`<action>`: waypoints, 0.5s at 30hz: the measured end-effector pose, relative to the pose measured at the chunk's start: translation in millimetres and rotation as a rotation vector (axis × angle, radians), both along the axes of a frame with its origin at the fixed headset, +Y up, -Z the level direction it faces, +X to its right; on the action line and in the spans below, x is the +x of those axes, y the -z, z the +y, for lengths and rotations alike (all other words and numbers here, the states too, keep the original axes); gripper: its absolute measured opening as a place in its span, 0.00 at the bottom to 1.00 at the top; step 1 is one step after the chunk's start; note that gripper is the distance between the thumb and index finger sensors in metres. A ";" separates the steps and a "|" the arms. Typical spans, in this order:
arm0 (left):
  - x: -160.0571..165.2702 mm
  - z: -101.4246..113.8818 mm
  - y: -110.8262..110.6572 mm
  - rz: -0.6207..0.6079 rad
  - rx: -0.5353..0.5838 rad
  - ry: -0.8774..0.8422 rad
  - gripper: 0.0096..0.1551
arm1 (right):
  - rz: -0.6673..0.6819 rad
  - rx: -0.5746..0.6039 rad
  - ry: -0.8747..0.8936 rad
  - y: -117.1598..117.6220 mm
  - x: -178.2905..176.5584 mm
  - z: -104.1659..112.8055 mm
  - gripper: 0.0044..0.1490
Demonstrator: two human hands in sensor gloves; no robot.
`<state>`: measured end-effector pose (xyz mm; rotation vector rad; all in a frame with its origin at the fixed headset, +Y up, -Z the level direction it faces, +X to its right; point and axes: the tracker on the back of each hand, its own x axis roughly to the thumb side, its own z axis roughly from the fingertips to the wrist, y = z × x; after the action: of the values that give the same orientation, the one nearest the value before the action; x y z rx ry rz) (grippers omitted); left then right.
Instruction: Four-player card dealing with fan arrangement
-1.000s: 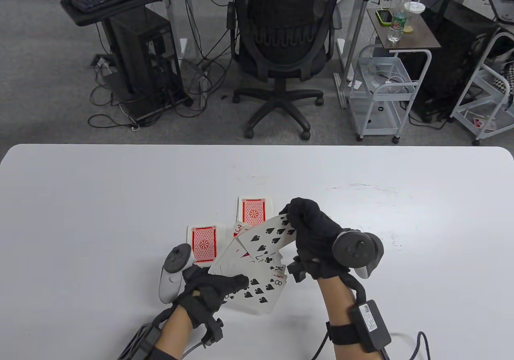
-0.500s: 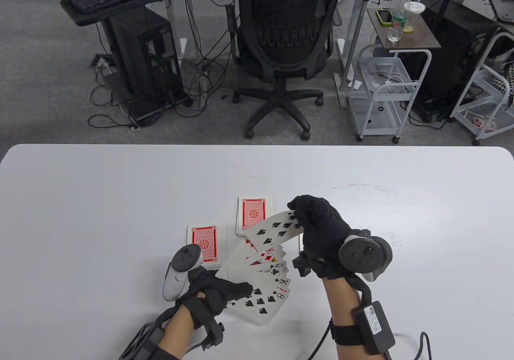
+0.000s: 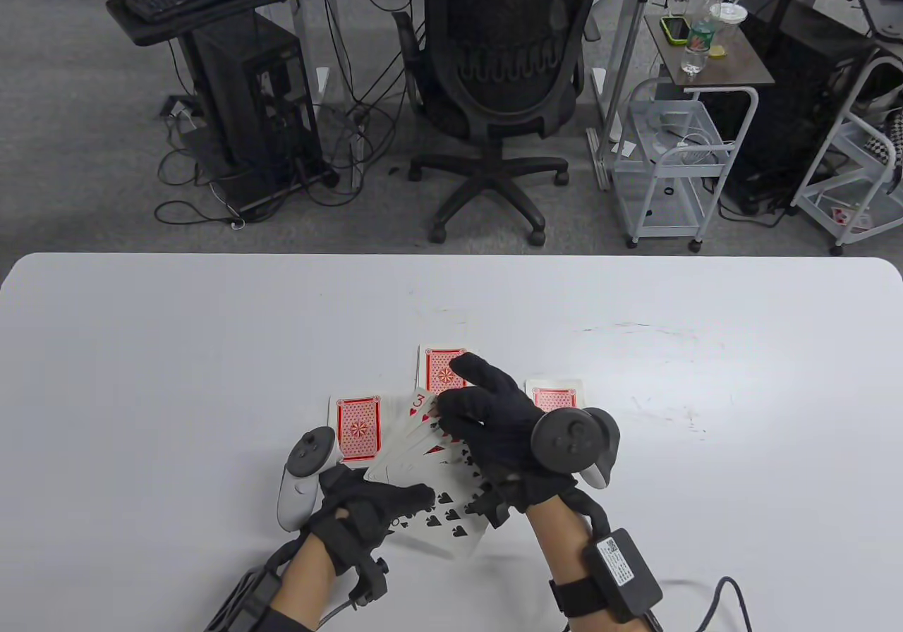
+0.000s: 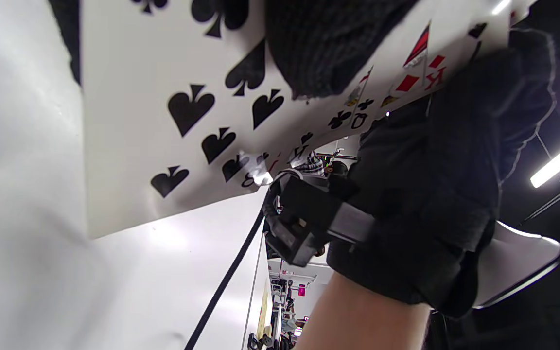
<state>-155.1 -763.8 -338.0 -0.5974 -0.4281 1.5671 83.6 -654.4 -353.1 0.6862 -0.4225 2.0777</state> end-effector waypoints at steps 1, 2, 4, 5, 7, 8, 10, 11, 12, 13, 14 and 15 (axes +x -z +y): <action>-0.5 1.1 0.2 0.005 -0.004 -0.018 0.33 | 0.016 -0.014 0.017 1.3 2.3 -0.5 0.25; -1.2 2.2 0.5 0.013 0.002 -0.036 0.33 | 0.019 -0.030 0.033 2.2 4.4 -0.9 0.29; -4.8 4.5 0.2 0.059 0.002 -0.110 0.33 | 0.015 -0.103 0.108 6.2 13.5 -3.5 0.37; -6.0 4.8 0.1 0.072 0.001 -0.130 0.33 | 0.011 -0.132 0.131 7.4 16.1 -5.2 0.39; -12.1 4.1 -0.1 0.141 -0.013 -0.213 0.33 | -0.027 -0.239 0.140 12.4 23.6 -14.1 0.41; -14.8 3.1 0.1 0.172 -0.024 -0.250 0.33 | -0.041 -0.297 0.111 14.7 25.5 -19.4 0.43; -20.1 1.3 0.2 0.225 -0.045 -0.317 0.33 | -0.021 -0.432 0.017 19.7 24.8 -30.0 0.45; -22.0 0.8 0.2 0.245 -0.049 -0.336 0.33 | 0.009 -0.484 -0.034 21.3 23.1 -33.8 0.46; -24.5 0.4 0.2 0.268 -0.052 -0.353 0.33 | 0.041 -0.538 -0.102 22.3 19.2 -38.6 0.47; -25.8 0.3 0.0 0.279 -0.053 -0.358 0.33 | 0.053 -0.554 -0.139 22.5 15.9 -41.1 0.47; -27.0 0.1 0.0 0.292 -0.050 -0.365 0.33 | 0.070 -0.562 -0.187 22.4 10.4 -44.4 0.46; -27.7 0.0 -0.2 0.300 -0.051 -0.373 0.33 | 0.070 -0.556 -0.203 21.7 4.2 -47.4 0.43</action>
<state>-182.8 -763.8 -337.8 -0.3211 -0.2818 1.9943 87.8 -701.8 -374.8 0.4742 0.2741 2.2091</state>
